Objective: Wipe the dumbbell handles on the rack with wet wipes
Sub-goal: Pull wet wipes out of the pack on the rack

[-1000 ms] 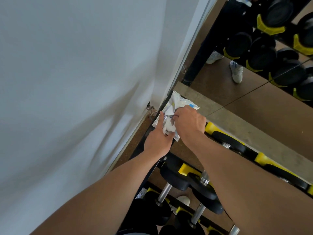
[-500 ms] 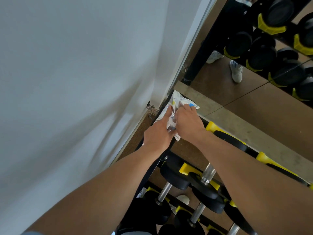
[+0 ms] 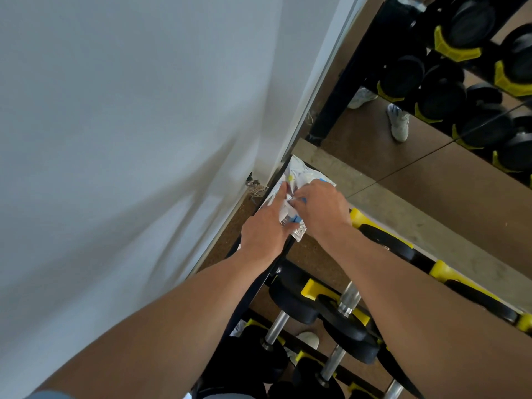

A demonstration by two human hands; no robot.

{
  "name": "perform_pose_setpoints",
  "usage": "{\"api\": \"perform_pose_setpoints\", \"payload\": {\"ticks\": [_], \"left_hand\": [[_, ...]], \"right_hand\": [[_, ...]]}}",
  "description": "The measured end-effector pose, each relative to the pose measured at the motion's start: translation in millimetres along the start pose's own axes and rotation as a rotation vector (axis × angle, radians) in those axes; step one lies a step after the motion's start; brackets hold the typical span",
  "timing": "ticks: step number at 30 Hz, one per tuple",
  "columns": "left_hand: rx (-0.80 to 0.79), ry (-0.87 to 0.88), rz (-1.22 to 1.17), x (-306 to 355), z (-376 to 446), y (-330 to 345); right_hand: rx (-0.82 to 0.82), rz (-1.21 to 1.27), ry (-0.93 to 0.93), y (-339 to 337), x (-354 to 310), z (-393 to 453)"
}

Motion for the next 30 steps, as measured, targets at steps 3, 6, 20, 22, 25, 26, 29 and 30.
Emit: {"api": "perform_pose_setpoints", "payload": {"ticks": [3,6,20,22,25,26,29,30], "left_hand": [[-0.002,-0.002,0.022,0,0,1],[-0.008,0.0,0.03,-1,1,2],[-0.011,-0.031,0.058,4,-1,-3],[-0.01,-0.031,0.059,6,-2,-4],[-0.039,-0.031,0.045,8,-2,-3],[-0.056,-0.035,0.021,8,-2,-3],[-0.076,-0.09,-0.099,1,-6,-5],[-0.07,-0.106,-0.132,-2,-8,-7]], "right_hand": [[0.022,-0.021,-0.011,3,-5,1],[0.015,0.047,-0.072,6,-7,-4],[0.155,1.192,0.262,-22,52,-34],[0.299,1.241,0.273,-39,58,-44],[0.39,1.318,0.276,-53,64,-53],[0.392,1.352,0.302,-52,66,-56],[0.36,1.549,0.452,-35,76,-66],[0.349,1.633,0.514,-27,80,-72]]}}
Point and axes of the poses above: each hand's wrist, its own z-axis towards the middle knuckle, its own y-axis out of the palm, x = y × z, the point moved 10 cm from there along z, towards the middle knuckle, and after that the axes turned 4 degrees about -x, right-handed, at the moved point
